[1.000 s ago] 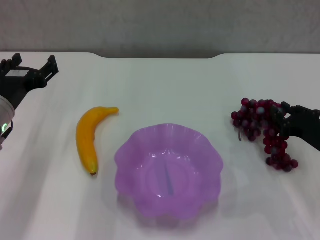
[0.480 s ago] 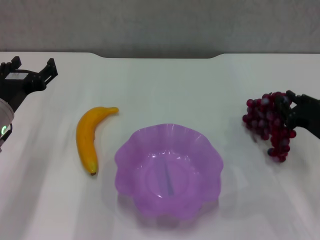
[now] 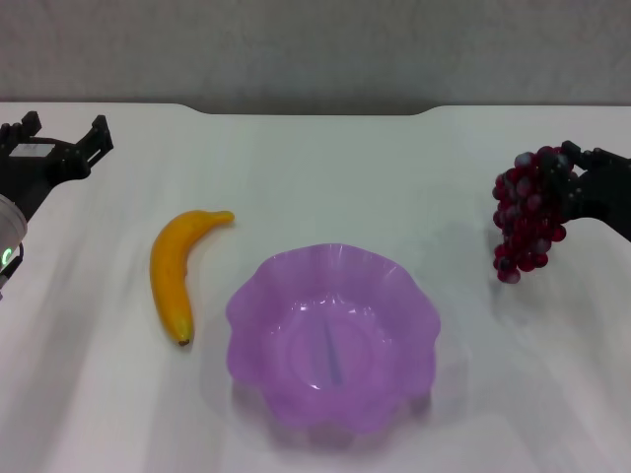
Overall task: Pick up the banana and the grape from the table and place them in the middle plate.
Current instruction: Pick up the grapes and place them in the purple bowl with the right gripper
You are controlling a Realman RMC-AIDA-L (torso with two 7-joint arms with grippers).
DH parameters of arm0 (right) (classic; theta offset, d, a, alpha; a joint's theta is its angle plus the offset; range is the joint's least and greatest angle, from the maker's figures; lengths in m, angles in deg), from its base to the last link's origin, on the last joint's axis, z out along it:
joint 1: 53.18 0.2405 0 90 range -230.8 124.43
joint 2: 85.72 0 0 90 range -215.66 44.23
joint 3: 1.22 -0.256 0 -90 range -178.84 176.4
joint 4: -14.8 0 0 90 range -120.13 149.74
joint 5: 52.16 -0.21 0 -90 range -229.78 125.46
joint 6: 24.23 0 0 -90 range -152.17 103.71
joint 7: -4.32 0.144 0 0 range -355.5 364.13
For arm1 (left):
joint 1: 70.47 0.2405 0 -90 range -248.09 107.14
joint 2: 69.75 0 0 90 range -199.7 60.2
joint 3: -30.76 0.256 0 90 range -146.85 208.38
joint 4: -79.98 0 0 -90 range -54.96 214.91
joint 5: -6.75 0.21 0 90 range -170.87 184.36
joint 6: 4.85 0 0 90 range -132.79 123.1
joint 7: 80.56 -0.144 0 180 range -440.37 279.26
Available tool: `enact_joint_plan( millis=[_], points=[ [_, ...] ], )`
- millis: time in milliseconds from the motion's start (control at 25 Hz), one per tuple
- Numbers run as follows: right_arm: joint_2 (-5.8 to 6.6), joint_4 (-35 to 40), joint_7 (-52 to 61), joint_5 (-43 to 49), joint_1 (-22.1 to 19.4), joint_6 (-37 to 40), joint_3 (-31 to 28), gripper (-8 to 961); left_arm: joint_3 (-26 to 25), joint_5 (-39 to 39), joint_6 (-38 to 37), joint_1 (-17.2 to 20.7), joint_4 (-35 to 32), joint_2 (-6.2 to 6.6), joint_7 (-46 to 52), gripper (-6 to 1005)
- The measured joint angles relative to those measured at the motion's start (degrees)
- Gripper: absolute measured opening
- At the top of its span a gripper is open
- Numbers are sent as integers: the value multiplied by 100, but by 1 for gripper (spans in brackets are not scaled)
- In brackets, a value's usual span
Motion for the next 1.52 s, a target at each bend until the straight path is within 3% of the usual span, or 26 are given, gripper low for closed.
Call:
enact_joint_plan(
  millis=[920, 1520],
  points=[
    [2, 148, -126, 2, 100, -204, 52, 244, 0, 0, 0, -19, 8, 0, 0, 893],
    [-10, 451, -72, -4, 576, -476, 344, 240, 68, -8, -6, -103, -152, 6, -5, 893]
  ],
)
